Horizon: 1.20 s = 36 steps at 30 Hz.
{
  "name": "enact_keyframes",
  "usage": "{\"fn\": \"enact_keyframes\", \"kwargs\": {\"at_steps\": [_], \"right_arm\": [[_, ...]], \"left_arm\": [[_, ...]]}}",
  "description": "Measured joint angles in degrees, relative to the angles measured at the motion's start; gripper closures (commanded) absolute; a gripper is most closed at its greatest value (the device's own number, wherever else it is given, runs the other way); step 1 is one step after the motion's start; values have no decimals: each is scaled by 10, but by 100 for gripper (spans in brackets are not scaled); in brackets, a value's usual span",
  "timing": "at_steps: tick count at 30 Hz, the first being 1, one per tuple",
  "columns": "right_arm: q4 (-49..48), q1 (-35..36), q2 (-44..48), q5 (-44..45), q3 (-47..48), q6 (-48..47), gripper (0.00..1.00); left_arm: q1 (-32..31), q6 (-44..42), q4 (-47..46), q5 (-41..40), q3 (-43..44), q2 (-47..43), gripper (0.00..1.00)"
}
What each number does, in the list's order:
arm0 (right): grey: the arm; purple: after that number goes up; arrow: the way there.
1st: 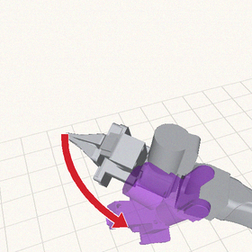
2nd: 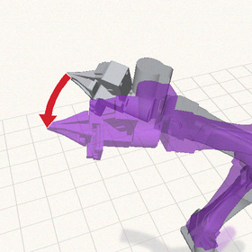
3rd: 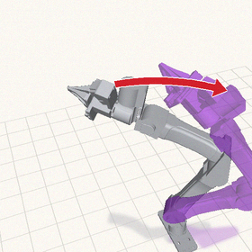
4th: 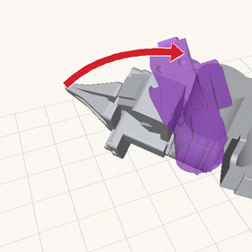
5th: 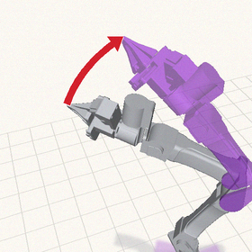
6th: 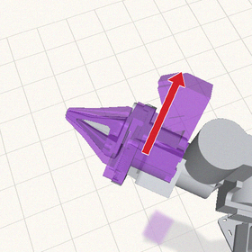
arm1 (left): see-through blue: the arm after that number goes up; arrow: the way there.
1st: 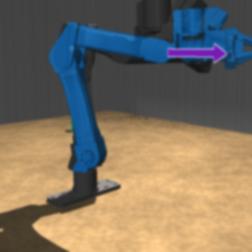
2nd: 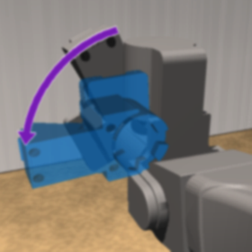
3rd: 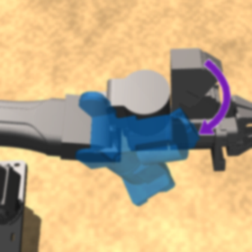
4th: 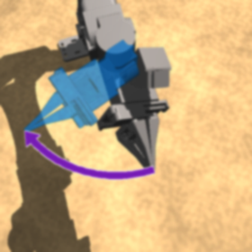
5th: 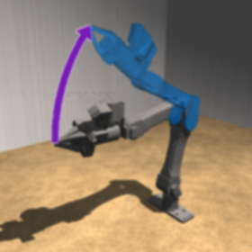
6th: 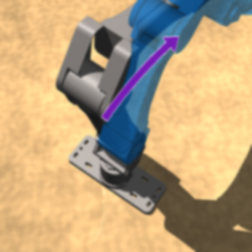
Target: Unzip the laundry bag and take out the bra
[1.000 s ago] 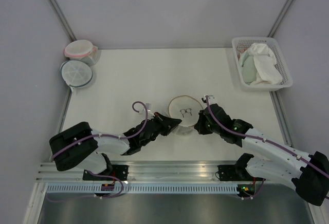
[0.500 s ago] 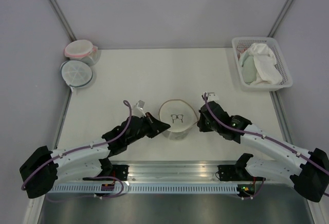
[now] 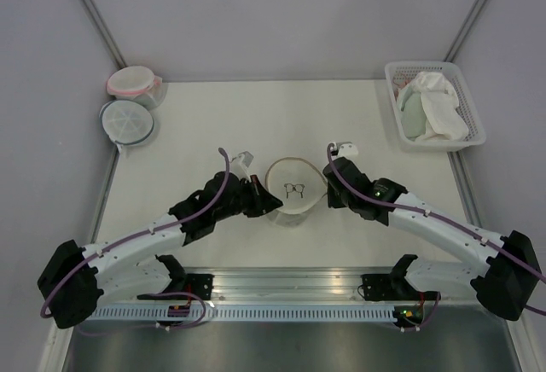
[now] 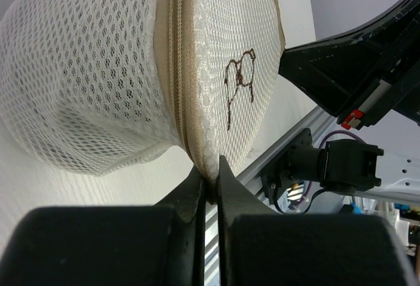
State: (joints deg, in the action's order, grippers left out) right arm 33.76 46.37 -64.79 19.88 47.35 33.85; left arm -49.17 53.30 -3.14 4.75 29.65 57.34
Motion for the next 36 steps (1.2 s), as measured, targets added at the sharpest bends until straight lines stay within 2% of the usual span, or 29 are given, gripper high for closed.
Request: {"fn": "enact_keyframes", "kwargs": {"at_steps": [4,7,8,14,17,20,25,30,33,36], "right_arm": [[5,-3,-10,14,7,-19,100],[-3,-8,-3,1,-1,-34,100],[-5,-10,4,-8,-9,-39,100],[-24,-14,32,-74,-50,-49,100],[-38,-14,32,-106,-64,-49,100],[-57,-14,32,-139,-73,-49,99],[-126,-15,33,-238,-85,-50,100],[-188,-15,32,-310,-89,-49,99],[-218,-15,23,-339,-89,-47,100],[-233,-15,14,-356,-89,-45,99]], "left_arm": [[17,-43,22,13,50,48,90],[29,-70,31,15,80,81,51],[33,-78,33,15,91,95,30],[68,-86,-4,14,150,194,2],[76,-55,-9,15,157,204,0],[66,-16,-12,16,148,175,0],[19,58,-6,14,72,24,1],[17,161,-1,12,-47,-113,0],[15,214,-17,9,-109,-126,1],[15,259,-53,7,-144,-81,0]]}}
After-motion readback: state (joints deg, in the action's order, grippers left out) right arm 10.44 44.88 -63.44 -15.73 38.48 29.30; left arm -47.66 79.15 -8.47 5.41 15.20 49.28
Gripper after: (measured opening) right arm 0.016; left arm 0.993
